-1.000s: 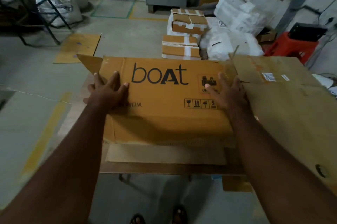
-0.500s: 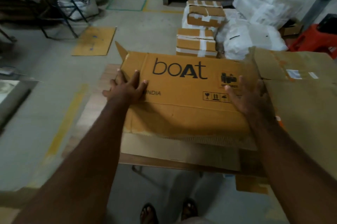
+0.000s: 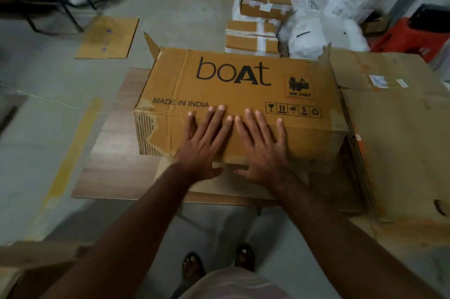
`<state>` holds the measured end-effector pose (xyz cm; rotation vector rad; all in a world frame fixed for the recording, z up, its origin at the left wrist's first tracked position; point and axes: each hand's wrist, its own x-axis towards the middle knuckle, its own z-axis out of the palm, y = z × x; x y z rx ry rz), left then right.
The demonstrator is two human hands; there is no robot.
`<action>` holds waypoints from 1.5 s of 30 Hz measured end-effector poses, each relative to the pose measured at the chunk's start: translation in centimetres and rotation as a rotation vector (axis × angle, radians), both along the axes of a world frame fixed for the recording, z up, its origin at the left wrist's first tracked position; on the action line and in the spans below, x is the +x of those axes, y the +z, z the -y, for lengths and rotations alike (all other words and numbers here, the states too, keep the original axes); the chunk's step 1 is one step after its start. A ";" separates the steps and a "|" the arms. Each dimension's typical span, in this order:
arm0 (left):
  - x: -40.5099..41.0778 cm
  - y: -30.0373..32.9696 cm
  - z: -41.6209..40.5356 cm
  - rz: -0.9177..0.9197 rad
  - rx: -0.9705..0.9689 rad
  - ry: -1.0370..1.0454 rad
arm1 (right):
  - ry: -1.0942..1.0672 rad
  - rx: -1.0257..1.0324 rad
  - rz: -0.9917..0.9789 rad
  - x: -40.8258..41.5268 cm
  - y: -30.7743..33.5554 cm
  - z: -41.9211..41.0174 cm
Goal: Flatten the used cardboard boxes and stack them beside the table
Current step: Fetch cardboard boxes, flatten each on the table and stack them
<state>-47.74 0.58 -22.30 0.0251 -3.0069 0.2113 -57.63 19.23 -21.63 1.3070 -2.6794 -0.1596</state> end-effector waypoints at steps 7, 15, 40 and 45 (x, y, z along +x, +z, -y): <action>-0.4 1.2 -0.8 0.118 -0.058 0.057 | -0.052 0.067 0.048 0.7 1.4 0.3; 0.5 10.9 2.4 0.322 0.292 -0.083 | -0.015 -0.012 0.569 0.6 10.3 -1.8; -9.1 6.2 0.9 0.058 0.114 0.167 | -0.224 -0.144 0.272 -11.7 7.2 3.0; -10.1 6.7 0.7 0.185 0.153 0.182 | -0.191 -0.173 0.295 -10.2 5.1 -0.9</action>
